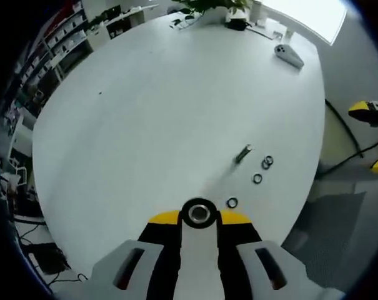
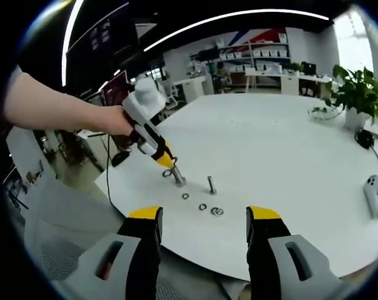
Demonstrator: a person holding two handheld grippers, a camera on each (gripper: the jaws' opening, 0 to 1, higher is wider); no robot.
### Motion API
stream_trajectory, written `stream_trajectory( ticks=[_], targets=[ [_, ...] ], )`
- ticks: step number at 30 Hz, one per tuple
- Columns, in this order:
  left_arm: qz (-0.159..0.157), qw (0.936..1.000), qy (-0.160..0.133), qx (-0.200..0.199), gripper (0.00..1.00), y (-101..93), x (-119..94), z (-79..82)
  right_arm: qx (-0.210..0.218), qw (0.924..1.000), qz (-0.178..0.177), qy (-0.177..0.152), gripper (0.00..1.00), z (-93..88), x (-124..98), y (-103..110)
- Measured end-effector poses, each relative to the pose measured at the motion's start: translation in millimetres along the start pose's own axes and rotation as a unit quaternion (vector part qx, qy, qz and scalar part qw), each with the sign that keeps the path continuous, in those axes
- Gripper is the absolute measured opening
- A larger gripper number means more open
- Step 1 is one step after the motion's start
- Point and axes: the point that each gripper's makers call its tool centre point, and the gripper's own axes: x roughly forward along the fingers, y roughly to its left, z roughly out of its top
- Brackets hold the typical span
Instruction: Place the washer onto the threaded stud by aligning its center hole with the stud, sliding it down to the base, and recovering from edge contact or off-axis alignment until the washer reaches the visible bottom stop.
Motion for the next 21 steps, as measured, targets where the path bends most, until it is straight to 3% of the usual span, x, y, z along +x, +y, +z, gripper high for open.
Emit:
stream_trajectory(
  ticks=[9, 21],
  targets=[
    [0.003, 0.9996, 0.016, 0.024, 0.19, -2.0, 11.1, -2.3, -0.007, 1.0, 0.0, 0.001, 0.56, -0.2, 0.0, 0.6],
    [-0.002, 0.9991, 0.033, 0.024, 0.18, 1.1, 14.1, -10.9, -0.003, 1.0, -0.002, 0.001, 0.56, -0.9, -0.3, -0.2]
  ],
)
